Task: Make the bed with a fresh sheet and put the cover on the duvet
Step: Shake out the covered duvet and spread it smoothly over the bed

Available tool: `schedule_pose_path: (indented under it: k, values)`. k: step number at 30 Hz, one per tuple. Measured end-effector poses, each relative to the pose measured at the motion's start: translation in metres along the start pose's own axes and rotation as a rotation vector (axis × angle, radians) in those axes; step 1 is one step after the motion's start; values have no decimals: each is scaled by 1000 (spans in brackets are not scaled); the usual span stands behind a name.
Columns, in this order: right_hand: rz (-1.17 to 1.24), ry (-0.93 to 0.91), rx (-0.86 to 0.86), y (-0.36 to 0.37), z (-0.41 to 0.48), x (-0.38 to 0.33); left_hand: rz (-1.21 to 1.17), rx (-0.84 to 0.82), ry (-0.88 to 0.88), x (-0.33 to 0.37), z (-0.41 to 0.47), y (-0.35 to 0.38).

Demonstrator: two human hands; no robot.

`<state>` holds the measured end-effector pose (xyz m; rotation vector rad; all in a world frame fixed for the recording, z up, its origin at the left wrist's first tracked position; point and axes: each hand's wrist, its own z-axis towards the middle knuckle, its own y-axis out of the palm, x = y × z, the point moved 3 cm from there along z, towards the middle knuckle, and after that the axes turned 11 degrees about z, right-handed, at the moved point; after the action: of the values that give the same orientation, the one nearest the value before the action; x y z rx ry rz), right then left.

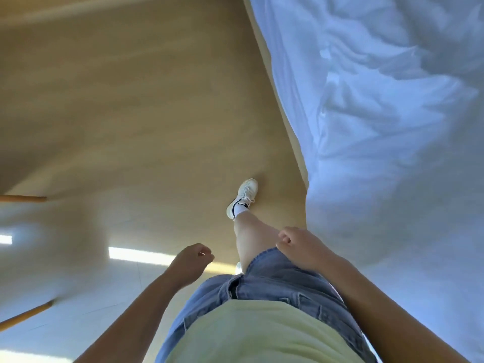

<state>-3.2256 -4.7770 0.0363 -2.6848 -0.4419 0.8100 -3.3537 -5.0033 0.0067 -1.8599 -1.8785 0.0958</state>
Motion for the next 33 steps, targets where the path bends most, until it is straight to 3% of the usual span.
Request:
schedule_pose_path:
  k: [11, 18, 26, 29, 33]
  values:
    - [15, -33, 32, -189, 156, -173, -16, 110, 26, 126, 117, -245]
    - [118, -10, 97, -293, 274, -252, -217, 134, 23, 204, 223, -396]
    - [404, 86, 237, -416, 379, -345, 62, 6, 127, 347, 347, -597]
    - [558, 117, 297, -463, 409, -366, 238, -37, 192, 423, 392, -647]
    - [612, 130, 335, -535, 461, -377, 247, -48, 196, 517, 453, -686]
